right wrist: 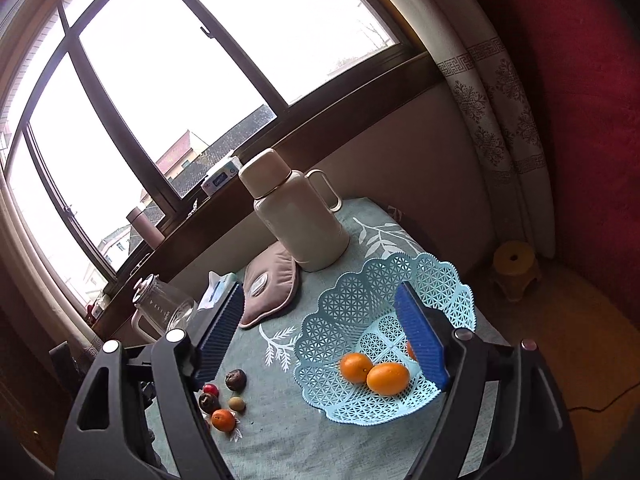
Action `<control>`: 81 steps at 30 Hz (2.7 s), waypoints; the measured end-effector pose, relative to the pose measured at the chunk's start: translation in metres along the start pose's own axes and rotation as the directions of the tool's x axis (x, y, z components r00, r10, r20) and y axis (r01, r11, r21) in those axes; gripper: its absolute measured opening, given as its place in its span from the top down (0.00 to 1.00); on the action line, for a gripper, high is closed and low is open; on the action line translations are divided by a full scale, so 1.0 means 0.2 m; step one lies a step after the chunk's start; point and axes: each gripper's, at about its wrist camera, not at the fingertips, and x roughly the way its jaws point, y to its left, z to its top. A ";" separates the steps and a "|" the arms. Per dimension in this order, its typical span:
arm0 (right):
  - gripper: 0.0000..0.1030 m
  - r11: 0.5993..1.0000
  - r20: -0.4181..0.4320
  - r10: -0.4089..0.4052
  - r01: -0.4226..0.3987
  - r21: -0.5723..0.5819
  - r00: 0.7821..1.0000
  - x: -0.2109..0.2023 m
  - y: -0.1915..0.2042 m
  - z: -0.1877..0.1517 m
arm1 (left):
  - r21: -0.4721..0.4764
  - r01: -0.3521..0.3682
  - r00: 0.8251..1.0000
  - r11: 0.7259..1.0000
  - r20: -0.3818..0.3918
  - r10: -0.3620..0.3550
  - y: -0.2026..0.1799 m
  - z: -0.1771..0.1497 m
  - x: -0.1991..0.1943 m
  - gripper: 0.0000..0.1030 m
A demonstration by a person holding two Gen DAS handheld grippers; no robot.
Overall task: Organize fruits
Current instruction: 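Move both tools back over the remaining fruits on the tablecloth, then close the left tool on the large dark brown fruit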
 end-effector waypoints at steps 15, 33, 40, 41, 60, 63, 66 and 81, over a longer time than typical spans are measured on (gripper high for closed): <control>0.23 0.999 -0.036 0.002 -0.003 -0.037 0.999 0.05 0.07 -0.06 | -0.097 -0.099 0.994 0.990 -0.065 0.093 0.32 -0.05 0.07 0.05; 0.23 0.997 -0.075 0.009 -0.015 -0.081 0.997 0.10 0.14 -0.11 | -0.144 -0.165 0.966 0.976 -0.224 0.130 0.45 -0.20 0.34 0.05; 0.23 0.994 -0.098 0.014 -0.024 -0.107 0.995 0.13 0.17 -0.14 | -0.129 -0.186 0.956 0.974 -0.254 0.148 0.47 -0.25 0.40 0.05; 0.23 0.994 -0.100 0.014 -0.025 -0.109 0.995 0.13 0.17 -0.15 | -0.126 -0.186 0.955 0.974 -0.255 0.149 0.47 -0.25 0.41 0.05; 0.23 0.987 -0.149 0.010 -0.033 -0.156 0.989 0.21 0.24 -0.22 | -0.115 -0.144 0.951 0.983 -0.291 0.105 0.45 -0.28 0.50 0.57; 0.23 0.984 -0.162 0.010 -0.039 -0.173 0.987 0.23 0.27 -0.24 | -0.127 -0.136 0.955 0.983 -0.281 0.096 0.46 -0.28 0.48 0.57; 0.23 0.981 -0.177 0.011 -0.045 -0.189 0.984 0.25 0.29 -0.27 | -0.139 -0.127 0.961 0.982 -0.262 0.087 0.47 -0.26 0.44 0.57; 0.23 0.959 -0.304 0.026 -0.110 -0.262 0.952 0.38 0.44 -0.49 | -0.184 -0.086 0.993 0.979 -0.100 0.068 0.54 -0.16 0.08 0.57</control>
